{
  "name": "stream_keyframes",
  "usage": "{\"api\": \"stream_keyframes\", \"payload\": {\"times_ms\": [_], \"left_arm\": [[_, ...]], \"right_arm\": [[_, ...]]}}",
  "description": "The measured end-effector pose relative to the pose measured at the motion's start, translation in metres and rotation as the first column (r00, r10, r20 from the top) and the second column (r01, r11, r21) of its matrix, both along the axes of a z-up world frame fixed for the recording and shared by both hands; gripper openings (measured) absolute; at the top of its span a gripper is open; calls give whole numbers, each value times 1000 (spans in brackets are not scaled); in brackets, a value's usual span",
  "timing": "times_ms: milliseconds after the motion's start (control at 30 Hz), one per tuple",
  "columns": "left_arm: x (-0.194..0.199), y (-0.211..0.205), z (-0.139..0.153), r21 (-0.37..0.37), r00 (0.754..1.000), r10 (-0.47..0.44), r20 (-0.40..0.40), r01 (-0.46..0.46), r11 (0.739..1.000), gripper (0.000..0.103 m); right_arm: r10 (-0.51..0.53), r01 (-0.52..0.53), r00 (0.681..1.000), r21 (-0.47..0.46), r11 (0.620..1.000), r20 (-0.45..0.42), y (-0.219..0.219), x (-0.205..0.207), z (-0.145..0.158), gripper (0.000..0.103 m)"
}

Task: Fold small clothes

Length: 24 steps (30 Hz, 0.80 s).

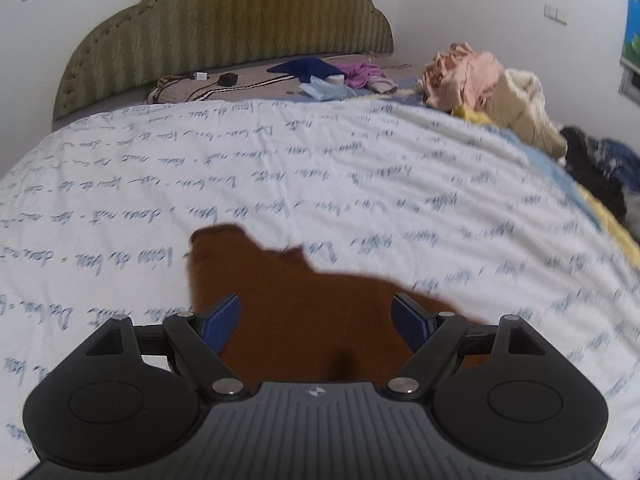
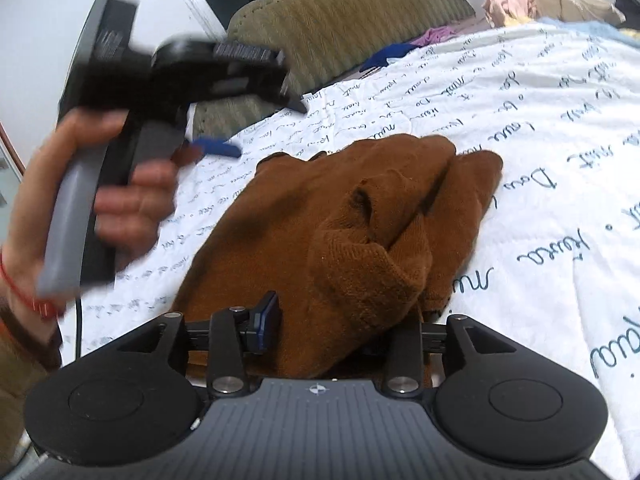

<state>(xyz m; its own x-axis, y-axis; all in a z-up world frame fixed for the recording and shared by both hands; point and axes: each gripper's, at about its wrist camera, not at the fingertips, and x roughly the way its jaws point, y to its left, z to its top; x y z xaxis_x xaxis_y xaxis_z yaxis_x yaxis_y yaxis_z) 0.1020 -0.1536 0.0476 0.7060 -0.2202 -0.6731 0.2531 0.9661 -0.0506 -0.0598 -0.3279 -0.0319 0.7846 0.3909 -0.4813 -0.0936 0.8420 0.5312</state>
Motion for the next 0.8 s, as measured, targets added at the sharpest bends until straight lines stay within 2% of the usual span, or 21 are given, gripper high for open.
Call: {"api": "stream_keyframes", "payload": {"times_ms": [233, 500, 733, 800], "left_arm": [[-26, 21, -17, 18, 1000, 22, -18, -22, 1000, 83], [-36, 45, -32, 26, 997, 73, -36, -72, 997, 83], [-41, 58, -37, 12, 995, 85, -47, -84, 996, 83], [-43, 59, -39, 14, 995, 84, -45, -83, 996, 83]], "right_arm": [[-6, 8, 1000, 107, 994, -18, -13, 1, -6, 42], [-18, 21, 1000, 125, 992, -24, -17, 1, -6, 42], [-36, 42, 999, 187, 981, -35, -27, 0, -8, 41], [-47, 53, 998, 161, 986, -38, -25, -2, -7, 34]]}}
